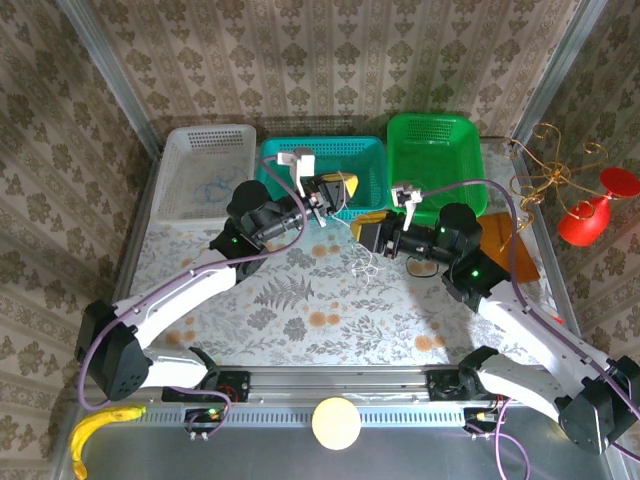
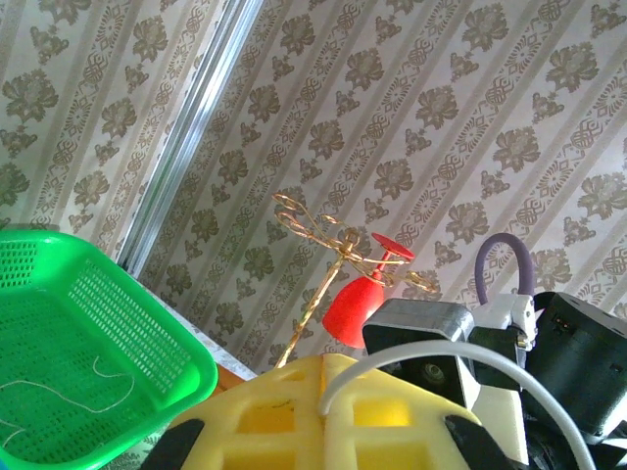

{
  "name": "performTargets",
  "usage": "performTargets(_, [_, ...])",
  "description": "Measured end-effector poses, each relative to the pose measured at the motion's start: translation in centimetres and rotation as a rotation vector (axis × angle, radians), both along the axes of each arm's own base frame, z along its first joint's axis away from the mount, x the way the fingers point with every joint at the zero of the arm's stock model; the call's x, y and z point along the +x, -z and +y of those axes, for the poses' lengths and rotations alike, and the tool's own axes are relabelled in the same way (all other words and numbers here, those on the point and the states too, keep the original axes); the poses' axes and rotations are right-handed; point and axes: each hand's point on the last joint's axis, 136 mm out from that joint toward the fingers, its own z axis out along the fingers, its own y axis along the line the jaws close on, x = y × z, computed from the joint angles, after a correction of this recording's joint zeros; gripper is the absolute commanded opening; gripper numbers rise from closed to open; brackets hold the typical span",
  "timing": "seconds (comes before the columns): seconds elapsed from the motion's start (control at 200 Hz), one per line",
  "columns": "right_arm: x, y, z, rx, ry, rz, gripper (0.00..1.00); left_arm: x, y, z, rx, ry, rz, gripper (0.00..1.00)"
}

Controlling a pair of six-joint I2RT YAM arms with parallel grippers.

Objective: Untangle the cables

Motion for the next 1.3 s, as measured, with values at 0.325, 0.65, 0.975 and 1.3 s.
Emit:
performTargets(0.325, [1.9,1.5,0.5,-0.027,0.032,0.044,0.00,-0.9,-1.1,-0.5,-0.013,0.028,-0.013,0.00])
performTargets(0.65, [2.2,-1.7,0.1,-0.003,0.067,-0.008,0.00,-0.3,0.9,0.7,0.010,-0.003,0.018,0.65])
performTargets(0.975, [2.0,-2.9,-0.9,0.000,0.102,-0.002,0.00,-1.0,8.4,7.6,0.065,-0.156,0.106,0.74])
performTargets(1.3, [1.5,-4.7,-1.1,0.027,0.097,0.000,0.00,-1.1,17.2,8.7,0.189,-0.193,0.238,0.75])
